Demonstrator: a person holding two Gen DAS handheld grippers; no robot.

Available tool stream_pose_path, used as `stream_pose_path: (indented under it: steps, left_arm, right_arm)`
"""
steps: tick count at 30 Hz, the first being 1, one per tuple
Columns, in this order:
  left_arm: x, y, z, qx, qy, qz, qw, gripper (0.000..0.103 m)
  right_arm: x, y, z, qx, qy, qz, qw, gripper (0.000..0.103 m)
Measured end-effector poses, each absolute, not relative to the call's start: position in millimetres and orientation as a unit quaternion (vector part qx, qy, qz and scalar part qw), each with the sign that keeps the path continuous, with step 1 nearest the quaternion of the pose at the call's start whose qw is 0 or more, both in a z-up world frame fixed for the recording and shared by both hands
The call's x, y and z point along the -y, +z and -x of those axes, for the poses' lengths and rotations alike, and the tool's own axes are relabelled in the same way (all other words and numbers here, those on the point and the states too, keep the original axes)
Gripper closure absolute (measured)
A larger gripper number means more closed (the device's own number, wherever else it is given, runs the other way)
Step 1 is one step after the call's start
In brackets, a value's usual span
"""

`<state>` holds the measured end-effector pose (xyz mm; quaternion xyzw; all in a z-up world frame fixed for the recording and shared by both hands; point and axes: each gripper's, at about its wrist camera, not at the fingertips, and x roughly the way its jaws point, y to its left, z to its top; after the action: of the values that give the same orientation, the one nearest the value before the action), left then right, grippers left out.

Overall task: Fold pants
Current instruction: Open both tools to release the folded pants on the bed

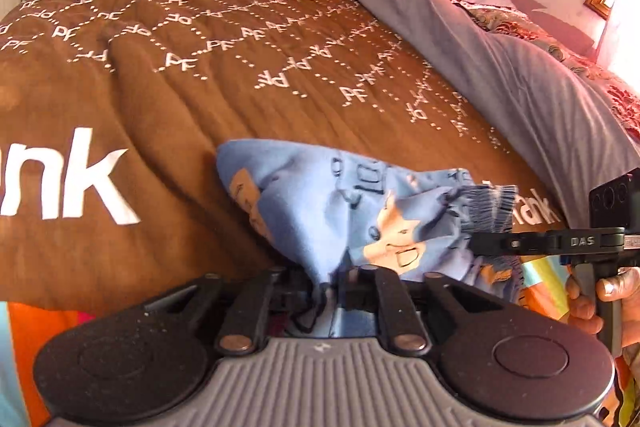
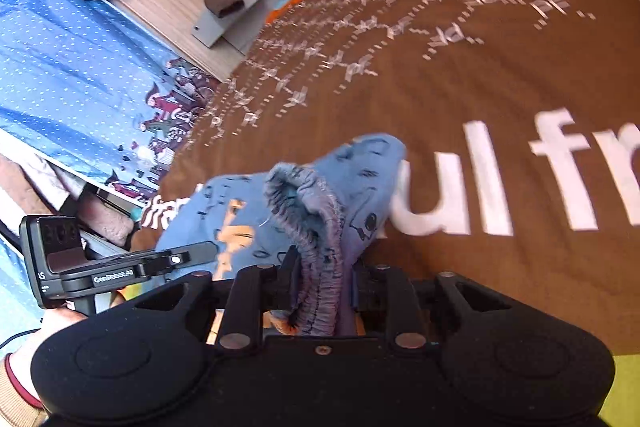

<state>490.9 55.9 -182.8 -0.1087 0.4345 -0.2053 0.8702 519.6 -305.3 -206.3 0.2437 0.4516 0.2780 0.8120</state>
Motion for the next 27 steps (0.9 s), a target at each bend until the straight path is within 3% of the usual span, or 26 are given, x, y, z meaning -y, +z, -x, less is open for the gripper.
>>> stream_pose_path:
  steps: [2,6,10,13,14,17,22,27]
  left_arm:
    - [-61.6,-184.9,-489.3,-0.436,-0.198,0.121,0.869,0.067]
    - [-69.5,-184.4,-482.3,-0.437,-0.192,0.125,0.870,0.066]
    - [-74.8,-175.2,-461.6,-0.433,-0.178,0.130,0.874,0.063]
    - [-78.1,-168.9,-442.7,-0.427,-0.162,0.132,0.880,0.042]
    - [-78.5,-166.3,-435.8,-0.426,-0.153,0.131,0.882,0.032]
    - [-77.5,-156.0,-412.7,-0.415,-0.132,0.119,0.892,0.019]
    - [-80.7,-133.5,-373.0,-0.406,-0.120,0.114,0.899,0.002]
    - [-83.8,-98.4,-324.8,-0.387,-0.111,0.131,0.906,0.000]
  right_arm:
    - [310.3,-206.2,-517.1,-0.450,0.279,-0.244,0.812,0.070]
    - [317.1,-199.9,-508.8,-0.447,0.271,-0.239,0.818,0.066]
    - [328.5,-189.8,-490.9,-0.435,0.255,-0.240,0.829,0.051]
    - [333.8,-180.5,-470.1,-0.427,0.250,-0.231,0.838,0.044]
    - [334.1,-177.8,-462.9,-0.426,0.247,-0.227,0.840,0.038]
    - [330.8,-168.7,-435.8,-0.423,0.233,-0.218,0.848,0.017]
    - [311.3,-146.3,-390.2,-0.409,0.226,-0.204,0.860,0.009]
    - [286.2,-100.8,-336.3,-0.374,0.220,-0.165,0.885,0.001]
